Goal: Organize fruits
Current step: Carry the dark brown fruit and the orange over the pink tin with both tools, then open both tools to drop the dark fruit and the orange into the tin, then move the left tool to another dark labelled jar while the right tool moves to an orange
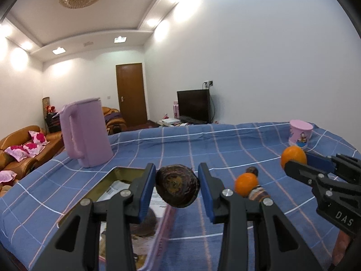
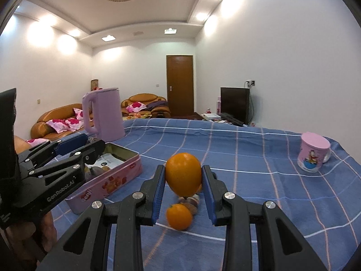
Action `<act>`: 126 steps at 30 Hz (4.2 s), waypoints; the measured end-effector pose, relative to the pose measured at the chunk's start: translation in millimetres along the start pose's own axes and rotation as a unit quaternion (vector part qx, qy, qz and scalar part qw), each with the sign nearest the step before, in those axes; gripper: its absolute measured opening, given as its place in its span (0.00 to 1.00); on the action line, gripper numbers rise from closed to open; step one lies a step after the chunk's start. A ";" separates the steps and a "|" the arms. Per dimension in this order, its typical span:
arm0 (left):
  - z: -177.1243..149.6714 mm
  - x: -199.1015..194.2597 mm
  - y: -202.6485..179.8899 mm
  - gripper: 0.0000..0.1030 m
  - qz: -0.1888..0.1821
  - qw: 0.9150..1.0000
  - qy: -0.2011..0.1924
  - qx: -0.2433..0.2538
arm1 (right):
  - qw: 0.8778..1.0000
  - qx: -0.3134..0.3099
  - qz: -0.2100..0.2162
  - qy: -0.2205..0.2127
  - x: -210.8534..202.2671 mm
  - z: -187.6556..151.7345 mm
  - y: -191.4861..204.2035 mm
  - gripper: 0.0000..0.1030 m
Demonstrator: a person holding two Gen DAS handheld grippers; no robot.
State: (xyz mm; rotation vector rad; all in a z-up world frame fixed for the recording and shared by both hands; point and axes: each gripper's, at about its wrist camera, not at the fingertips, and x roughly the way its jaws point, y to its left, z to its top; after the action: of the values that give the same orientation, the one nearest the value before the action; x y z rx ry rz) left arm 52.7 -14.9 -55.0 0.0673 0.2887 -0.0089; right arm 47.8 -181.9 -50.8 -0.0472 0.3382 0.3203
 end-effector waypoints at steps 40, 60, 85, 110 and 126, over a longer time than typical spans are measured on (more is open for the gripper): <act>3.7 70.1 119.1 0.39 0.084 0.990 0.111 -0.030 | 0.989 -0.074 0.106 0.071 115.9 29.3 110.5 0.33; -5.5 93.2 117.9 0.39 0.080 0.983 0.164 -0.011 | 0.983 -0.066 0.116 0.129 153.4 17.3 120.5 0.33; -2.9 81.3 105.8 0.60 0.078 0.984 0.157 0.000 | 0.982 -0.056 0.111 0.145 145.9 12.6 115.8 0.51; 5.3 43.6 6.2 0.75 0.001 0.991 0.131 0.025 | 0.984 0.011 -0.017 0.180 54.0 -20.9 -12.1 0.51; 2.2 57.0 -27.5 0.76 -0.031 0.987 0.156 0.035 | 0.974 0.047 0.019 0.221 66.8 -30.5 -18.2 0.37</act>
State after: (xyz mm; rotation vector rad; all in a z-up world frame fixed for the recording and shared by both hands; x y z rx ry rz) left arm 107.5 -42.4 -70.9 0.1308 0.6031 -0.0711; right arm 103.5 -182.1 -101.9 -0.0184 0.7970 0.3294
